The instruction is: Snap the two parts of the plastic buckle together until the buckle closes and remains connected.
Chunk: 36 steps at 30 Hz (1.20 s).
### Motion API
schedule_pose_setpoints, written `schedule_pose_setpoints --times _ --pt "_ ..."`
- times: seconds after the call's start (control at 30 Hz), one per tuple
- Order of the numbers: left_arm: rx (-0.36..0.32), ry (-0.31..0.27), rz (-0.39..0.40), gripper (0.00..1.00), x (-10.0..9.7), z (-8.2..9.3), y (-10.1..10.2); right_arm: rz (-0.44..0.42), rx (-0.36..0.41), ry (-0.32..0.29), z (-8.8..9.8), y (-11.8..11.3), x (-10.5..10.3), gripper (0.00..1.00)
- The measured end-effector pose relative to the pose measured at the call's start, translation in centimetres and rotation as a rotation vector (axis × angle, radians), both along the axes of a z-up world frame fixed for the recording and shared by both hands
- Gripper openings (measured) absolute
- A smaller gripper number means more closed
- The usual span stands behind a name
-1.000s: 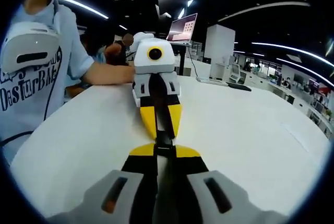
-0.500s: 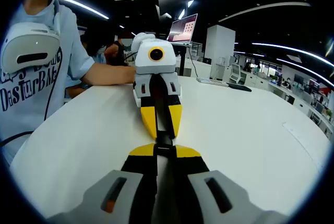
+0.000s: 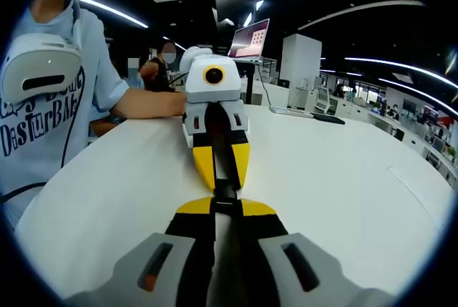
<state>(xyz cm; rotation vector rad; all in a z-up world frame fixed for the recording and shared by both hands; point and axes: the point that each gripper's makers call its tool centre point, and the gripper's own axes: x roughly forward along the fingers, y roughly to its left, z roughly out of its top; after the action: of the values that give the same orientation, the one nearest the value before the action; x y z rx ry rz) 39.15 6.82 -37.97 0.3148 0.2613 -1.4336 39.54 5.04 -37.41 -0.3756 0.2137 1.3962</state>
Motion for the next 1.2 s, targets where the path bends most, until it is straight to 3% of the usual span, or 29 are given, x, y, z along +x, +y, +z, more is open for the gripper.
schedule_pose_setpoints --times 0.33,1.2 --pt "-0.019 0.015 -0.008 0.12 0.08 -0.05 -0.22 -0.017 0.012 0.020 -0.02 0.02 -0.04 0.12" --pt "-0.031 0.026 -0.008 0.18 0.37 -0.01 -0.41 -0.020 0.018 0.000 0.01 0.08 0.05 0.13"
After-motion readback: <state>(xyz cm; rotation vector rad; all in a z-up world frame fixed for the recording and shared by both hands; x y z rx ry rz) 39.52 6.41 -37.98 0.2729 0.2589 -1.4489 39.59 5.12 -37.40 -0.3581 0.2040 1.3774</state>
